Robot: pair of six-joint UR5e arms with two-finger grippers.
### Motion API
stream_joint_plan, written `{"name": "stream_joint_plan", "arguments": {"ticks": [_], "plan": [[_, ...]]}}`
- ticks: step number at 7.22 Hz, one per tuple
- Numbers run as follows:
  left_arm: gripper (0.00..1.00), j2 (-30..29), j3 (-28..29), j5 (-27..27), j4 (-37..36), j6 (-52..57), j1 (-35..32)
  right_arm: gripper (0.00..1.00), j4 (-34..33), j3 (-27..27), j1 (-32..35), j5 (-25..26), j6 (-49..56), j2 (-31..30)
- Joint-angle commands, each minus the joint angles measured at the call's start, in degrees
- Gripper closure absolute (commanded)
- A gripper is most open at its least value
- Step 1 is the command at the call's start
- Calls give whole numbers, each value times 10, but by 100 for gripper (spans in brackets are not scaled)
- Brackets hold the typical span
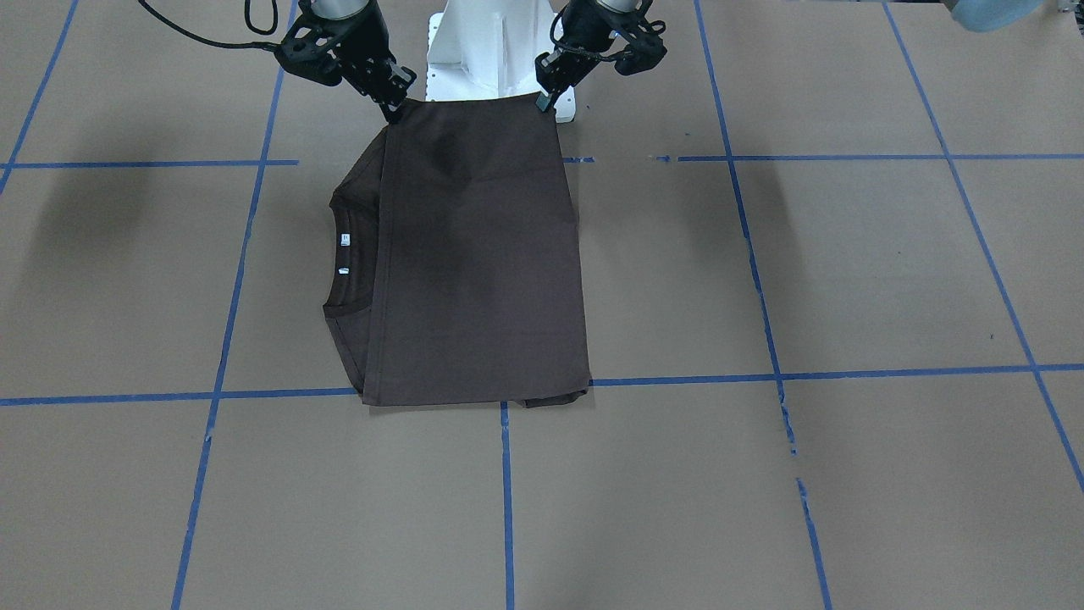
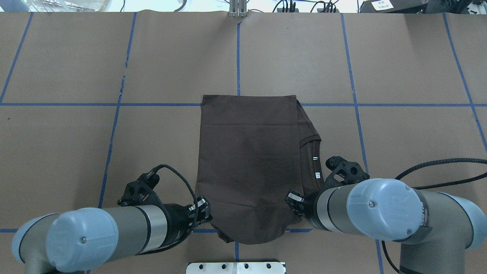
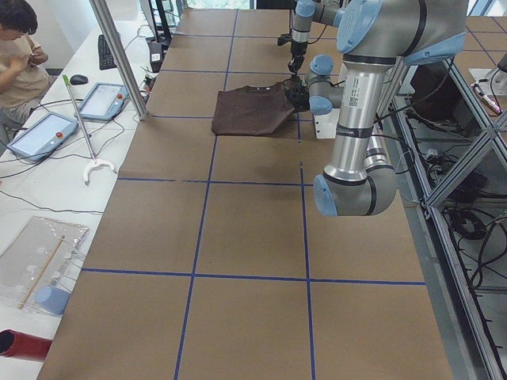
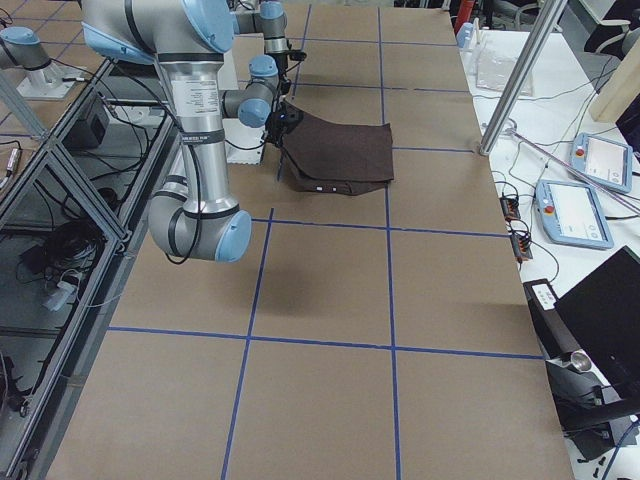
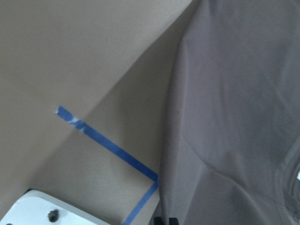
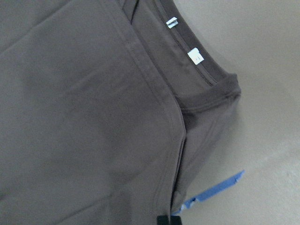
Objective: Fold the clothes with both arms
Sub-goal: 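Lift the near edge with both grippers and fold it away from the robot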
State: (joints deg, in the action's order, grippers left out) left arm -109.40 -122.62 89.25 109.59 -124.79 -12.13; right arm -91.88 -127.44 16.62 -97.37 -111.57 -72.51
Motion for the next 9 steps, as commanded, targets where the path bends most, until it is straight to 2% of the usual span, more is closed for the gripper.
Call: {"name": "stream_joint_plan", "arguments": {"ticks": [1,2,3,5,6,7,8,9], "plan": [[100,-26,44,23,5,55,-93,100,2,88,100,-44,63,64],[100,-48,87,49,6,80,-130,100,4,123,129,-45,96,82],[100,-73,126,51,18,97,-154,100,5,171,150,-48,113,108],[100,-104,218,51,84,100,-186,100,7,239,192,-78,134,141],[100,-134,262,51,95,131,-200,100,38,263,203,-79,140,143],[100,-138,283,51,102,140,-206,100,82,307,204,-79,138,155],[100,-147,304,50,121,139,-205,100,96,328,206,-81,142,161],[100,-172,360,47,143,140,-210,100,97,349,215,-83,164,169]]}}
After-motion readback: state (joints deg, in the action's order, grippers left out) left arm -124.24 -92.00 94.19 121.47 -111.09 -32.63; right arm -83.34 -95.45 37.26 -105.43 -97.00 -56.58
